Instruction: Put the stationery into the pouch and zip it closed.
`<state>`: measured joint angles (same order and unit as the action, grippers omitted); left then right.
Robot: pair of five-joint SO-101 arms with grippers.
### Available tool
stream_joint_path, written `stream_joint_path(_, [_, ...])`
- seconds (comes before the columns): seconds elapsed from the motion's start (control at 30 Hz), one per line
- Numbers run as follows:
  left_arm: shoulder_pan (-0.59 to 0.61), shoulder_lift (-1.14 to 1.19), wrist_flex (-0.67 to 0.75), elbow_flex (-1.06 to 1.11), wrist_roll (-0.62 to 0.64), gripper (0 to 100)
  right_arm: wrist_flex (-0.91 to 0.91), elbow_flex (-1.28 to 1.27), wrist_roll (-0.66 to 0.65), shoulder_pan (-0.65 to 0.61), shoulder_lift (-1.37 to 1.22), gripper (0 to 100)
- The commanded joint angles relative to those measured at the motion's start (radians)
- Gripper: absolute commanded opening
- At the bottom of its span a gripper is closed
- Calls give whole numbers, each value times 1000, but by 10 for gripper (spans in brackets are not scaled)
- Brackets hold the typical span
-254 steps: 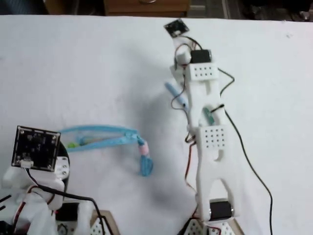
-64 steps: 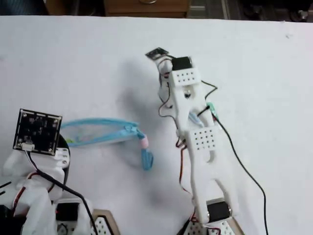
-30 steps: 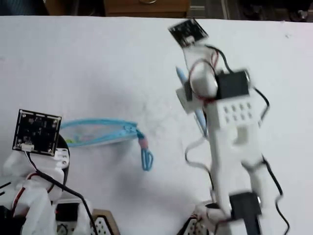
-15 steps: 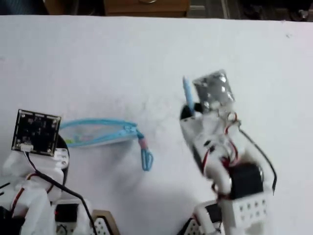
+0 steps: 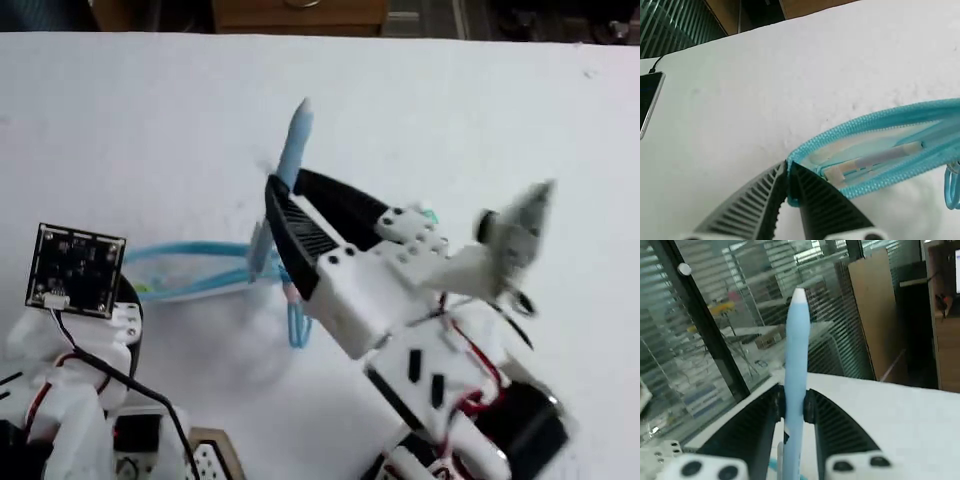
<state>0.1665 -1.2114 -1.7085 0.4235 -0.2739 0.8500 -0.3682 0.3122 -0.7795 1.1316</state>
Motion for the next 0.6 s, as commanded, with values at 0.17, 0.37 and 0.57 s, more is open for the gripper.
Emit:
stream_joint_path(0.17, [7, 64, -21, 11, 5, 22, -50, 149, 8, -16, -131, 18])
stream_joint_path(0.37, [7, 67, -21, 11, 5, 22, -243, -18, -6, -47, -200, 18])
stream_joint_path(0.57, [7, 70, -21, 12, 5, 22, -429, -293, -164, -73, -165, 18])
